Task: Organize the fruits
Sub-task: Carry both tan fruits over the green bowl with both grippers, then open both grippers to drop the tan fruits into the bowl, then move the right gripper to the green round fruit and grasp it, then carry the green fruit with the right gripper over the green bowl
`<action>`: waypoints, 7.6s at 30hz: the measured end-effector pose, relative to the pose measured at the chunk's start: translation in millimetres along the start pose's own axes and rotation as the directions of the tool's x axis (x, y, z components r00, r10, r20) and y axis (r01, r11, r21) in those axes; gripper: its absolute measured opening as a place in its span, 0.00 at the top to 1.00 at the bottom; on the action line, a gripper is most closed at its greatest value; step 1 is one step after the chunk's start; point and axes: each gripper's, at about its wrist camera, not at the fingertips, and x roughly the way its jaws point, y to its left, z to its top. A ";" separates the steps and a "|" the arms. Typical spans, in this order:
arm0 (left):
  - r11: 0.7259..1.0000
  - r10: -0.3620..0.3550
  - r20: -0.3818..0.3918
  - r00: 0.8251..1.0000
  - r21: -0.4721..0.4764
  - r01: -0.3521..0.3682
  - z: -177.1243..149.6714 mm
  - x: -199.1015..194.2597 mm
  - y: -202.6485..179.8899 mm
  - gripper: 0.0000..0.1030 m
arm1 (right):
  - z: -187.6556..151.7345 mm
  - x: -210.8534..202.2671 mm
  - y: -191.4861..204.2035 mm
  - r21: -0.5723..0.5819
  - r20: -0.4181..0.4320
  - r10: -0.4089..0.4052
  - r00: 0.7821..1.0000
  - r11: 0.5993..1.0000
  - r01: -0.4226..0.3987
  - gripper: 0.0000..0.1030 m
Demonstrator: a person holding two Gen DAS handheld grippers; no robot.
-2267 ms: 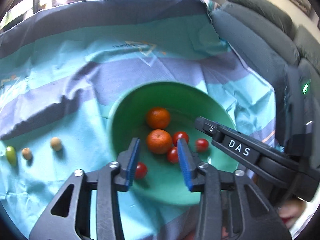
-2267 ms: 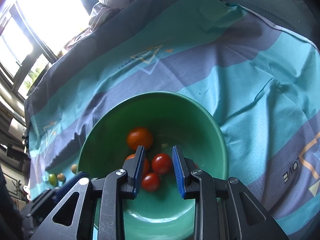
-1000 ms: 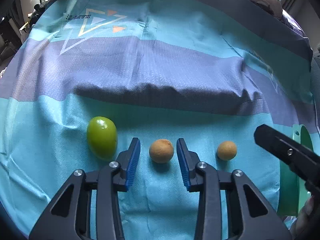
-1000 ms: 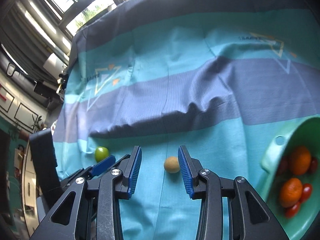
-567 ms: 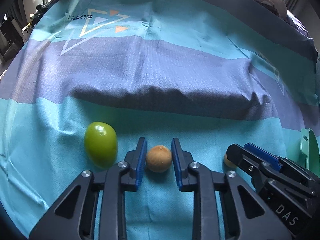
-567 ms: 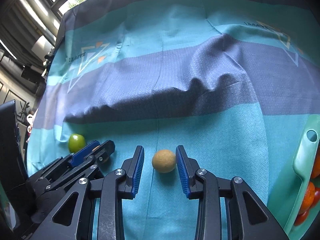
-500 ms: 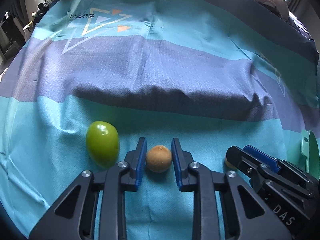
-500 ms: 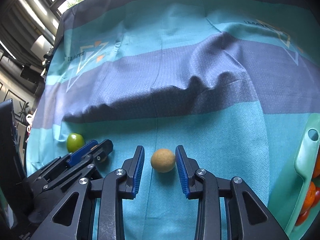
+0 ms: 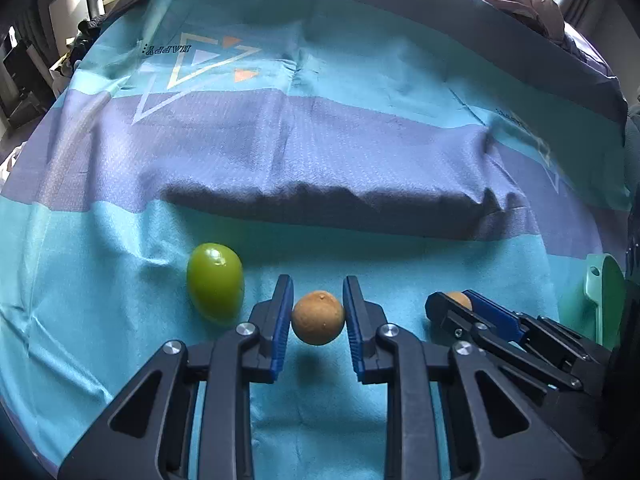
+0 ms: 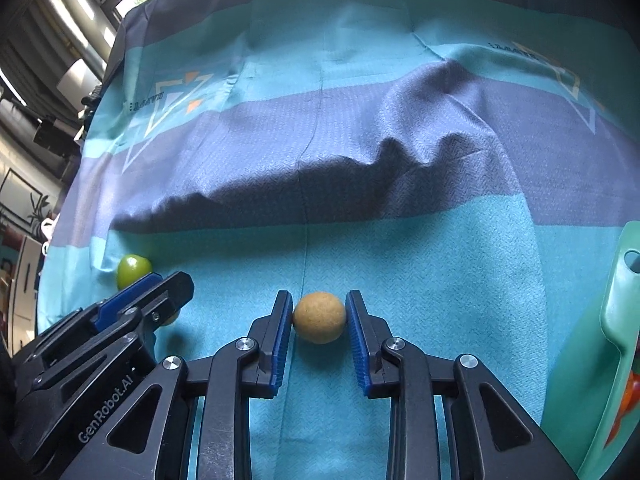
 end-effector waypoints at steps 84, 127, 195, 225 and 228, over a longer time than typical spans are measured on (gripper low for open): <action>0.777 -0.408 -0.137 0.902 0.466 0.423 -89.7 -52.4 -251.2 0.75 | -86.5 -165.1 -199.3 0.438 0.206 -0.199 0.958 0.894 0.091 0.71; 0.995 0.005 0.128 0.992 -0.102 0.008 -18.5 -66.6 49.1 0.57 | 7.1 -103.3 16.3 0.022 0.127 0.309 0.943 0.949 -0.314 0.60; 0.959 -0.242 0.223 0.944 0.205 0.197 -52.9 -119.4 -71.0 0.69 | -24.3 -117.1 7.1 0.007 0.226 0.336 0.914 0.938 -0.347 0.64; 0.800 -0.427 0.041 0.903 0.482 0.356 -81.5 -85.7 -243.3 0.69 | -79.4 -170.7 -167.0 0.325 0.397 0.121 0.910 0.909 -0.262 0.64; 0.792 -0.429 0.010 0.903 0.485 0.371 -83.1 -79.2 -249.4 0.69 | -81.1 -166.7 -175.0 0.351 0.381 0.112 0.918 0.901 -0.255 0.64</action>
